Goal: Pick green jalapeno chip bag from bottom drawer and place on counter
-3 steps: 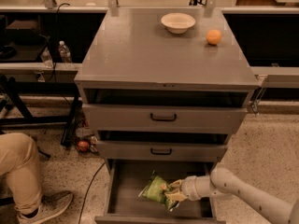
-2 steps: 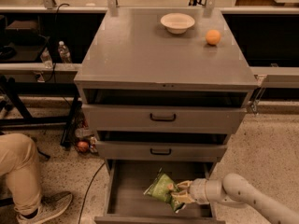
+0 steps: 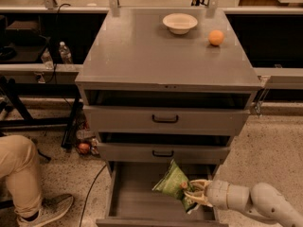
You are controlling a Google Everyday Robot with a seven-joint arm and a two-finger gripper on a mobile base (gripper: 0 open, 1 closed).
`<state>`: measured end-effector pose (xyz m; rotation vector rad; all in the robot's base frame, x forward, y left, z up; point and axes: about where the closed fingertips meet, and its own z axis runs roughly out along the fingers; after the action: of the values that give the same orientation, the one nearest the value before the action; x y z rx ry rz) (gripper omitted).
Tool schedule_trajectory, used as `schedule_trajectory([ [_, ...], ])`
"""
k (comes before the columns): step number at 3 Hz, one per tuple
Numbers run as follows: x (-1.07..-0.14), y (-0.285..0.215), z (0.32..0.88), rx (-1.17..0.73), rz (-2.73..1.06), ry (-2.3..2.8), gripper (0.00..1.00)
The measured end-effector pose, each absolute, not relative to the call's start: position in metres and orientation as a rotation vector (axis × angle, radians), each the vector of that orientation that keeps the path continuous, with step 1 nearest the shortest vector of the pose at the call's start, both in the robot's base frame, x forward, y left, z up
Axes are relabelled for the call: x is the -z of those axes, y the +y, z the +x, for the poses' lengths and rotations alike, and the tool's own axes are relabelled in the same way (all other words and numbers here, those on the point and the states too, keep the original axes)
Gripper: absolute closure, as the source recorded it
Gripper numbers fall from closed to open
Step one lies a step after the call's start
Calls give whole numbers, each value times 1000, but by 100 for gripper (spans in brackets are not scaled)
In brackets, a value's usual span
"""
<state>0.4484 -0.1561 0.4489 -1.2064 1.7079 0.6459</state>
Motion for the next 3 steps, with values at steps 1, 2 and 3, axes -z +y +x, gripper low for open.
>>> schedule_trajectory([
  [1,-448,-155,448,-648,-1207,1708,100],
  [2,-470,-152,459,-638,-1236,1662,100],
  [3,-517,-154,475,-597,-1257,1585,100],
])
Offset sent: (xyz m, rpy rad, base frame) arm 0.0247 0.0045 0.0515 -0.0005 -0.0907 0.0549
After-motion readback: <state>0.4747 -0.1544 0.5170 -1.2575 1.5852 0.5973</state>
